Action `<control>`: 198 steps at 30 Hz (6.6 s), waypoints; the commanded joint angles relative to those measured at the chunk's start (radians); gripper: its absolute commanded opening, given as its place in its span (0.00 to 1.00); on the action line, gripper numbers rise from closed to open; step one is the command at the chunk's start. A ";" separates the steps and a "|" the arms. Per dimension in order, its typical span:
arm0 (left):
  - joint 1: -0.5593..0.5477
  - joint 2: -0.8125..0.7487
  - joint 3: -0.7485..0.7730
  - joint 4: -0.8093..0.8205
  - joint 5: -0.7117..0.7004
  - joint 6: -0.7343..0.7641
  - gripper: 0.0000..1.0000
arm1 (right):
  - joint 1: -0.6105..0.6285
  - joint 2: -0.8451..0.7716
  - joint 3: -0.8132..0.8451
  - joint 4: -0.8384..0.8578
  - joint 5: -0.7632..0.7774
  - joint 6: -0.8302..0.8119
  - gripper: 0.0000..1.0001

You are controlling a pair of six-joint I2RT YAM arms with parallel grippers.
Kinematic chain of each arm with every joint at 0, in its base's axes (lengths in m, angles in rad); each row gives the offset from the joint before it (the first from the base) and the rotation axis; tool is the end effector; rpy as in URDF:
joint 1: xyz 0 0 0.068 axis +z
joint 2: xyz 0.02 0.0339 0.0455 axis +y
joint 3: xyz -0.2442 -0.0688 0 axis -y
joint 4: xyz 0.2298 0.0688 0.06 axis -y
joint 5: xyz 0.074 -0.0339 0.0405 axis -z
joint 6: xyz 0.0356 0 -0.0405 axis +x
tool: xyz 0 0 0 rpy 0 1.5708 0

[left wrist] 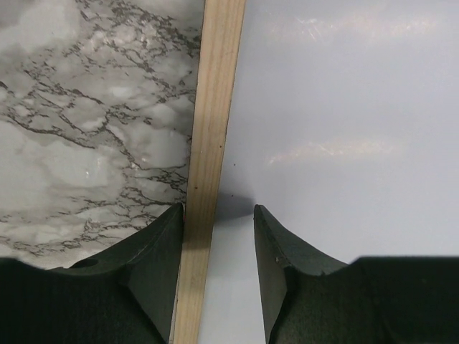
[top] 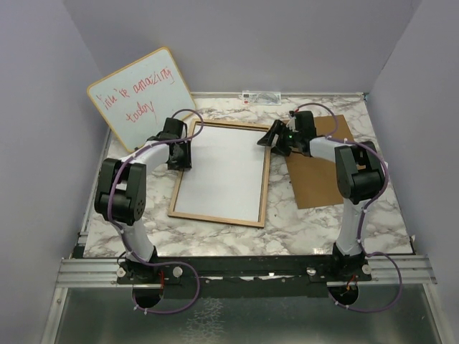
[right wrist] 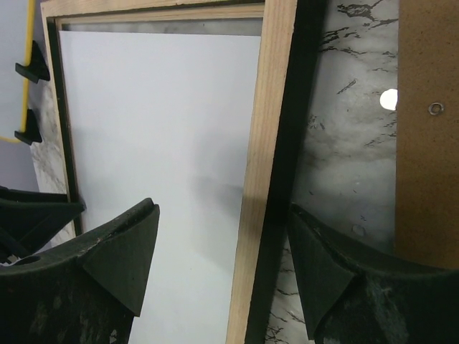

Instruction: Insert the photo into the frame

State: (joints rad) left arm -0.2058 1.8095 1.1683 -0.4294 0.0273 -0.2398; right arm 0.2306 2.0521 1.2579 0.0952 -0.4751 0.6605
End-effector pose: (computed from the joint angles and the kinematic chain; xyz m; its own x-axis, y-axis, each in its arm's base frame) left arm 0.3428 -0.0725 0.1652 -0.8860 -0.0576 -0.4602 0.0069 0.9905 -0.1372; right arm 0.4030 0.1113 0.1401 -0.8285 0.3659 -0.4239 -0.0454 0.7107 0.7021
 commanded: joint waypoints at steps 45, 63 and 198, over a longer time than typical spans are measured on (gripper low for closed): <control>-0.562 0.569 0.803 0.268 0.141 -0.713 0.79 | -0.627 0.033 0.255 -0.513 0.441 -0.351 0.85; -0.620 0.682 0.875 0.018 -0.052 -0.862 0.81 | -0.645 0.082 0.242 -0.516 0.332 -0.406 0.85; -0.278 0.239 0.237 0.706 0.689 -0.762 0.35 | -0.438 -0.170 -0.360 0.001 -0.206 -0.032 0.79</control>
State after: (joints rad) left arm -0.4480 2.0556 1.3586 0.2005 0.5686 -0.9714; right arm -0.2310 1.8751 0.9508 0.1902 -0.6281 0.6041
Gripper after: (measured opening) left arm 0.364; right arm 0.791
